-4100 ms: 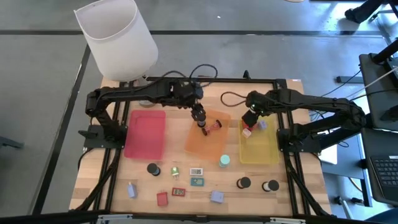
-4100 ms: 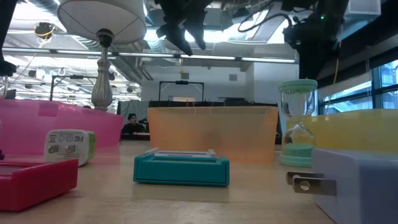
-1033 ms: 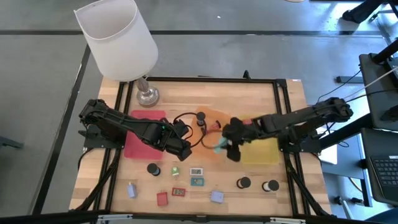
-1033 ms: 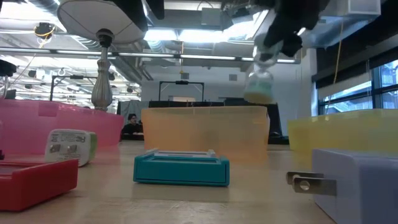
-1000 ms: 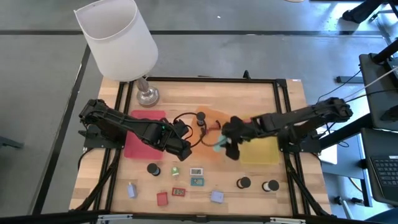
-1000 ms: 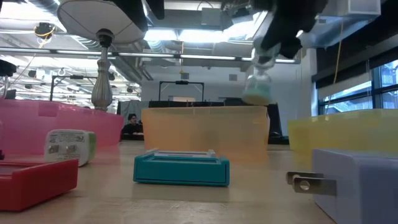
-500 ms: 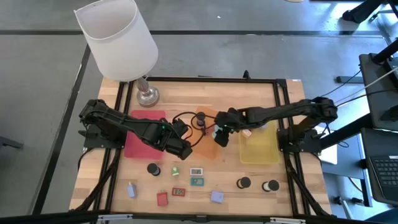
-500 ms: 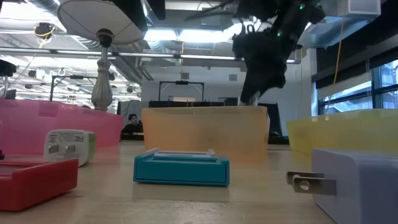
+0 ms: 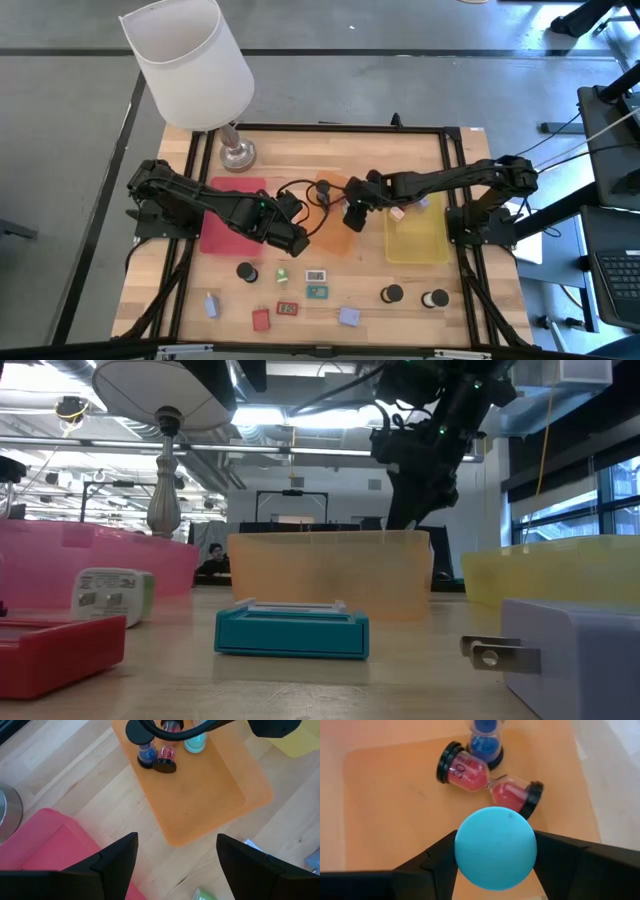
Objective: Pick & Place Office items
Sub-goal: Put the light blue hourglass into the orange bin, then put the orange hourglass into the orange bin
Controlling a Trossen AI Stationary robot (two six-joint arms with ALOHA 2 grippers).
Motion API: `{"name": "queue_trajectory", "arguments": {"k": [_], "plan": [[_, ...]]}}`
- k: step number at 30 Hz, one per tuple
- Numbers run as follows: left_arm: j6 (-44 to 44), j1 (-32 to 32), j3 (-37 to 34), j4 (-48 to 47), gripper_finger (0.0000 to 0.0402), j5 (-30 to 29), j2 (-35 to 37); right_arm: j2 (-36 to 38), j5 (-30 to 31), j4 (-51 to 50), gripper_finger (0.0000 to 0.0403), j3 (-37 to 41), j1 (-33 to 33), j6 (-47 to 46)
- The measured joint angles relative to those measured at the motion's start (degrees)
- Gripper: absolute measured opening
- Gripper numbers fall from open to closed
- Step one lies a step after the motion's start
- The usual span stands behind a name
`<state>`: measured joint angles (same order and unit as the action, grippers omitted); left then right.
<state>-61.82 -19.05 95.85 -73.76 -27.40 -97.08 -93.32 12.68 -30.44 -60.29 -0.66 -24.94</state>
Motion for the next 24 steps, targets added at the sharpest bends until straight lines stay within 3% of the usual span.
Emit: {"name": "queue_trajectory", "arguments": {"k": [13,20,24], "plan": [[0.0,0.0,0.0,0.0,0.0267,0.0,0.0,3.1,-0.2,-1.2,0.0304,0.0,0.0,0.0],[0.5,0.0,0.0,0.0,0.0267,0.0,0.0,13.3,-6.0,-7.2,0.03,0.0,-1.2,-9.1],[2.2,0.0,0.0,0.0,0.0267,-0.1,0.0,19.8,-10.2,-11.2,0.0291,0.0,-6.5,-14.1]]}}
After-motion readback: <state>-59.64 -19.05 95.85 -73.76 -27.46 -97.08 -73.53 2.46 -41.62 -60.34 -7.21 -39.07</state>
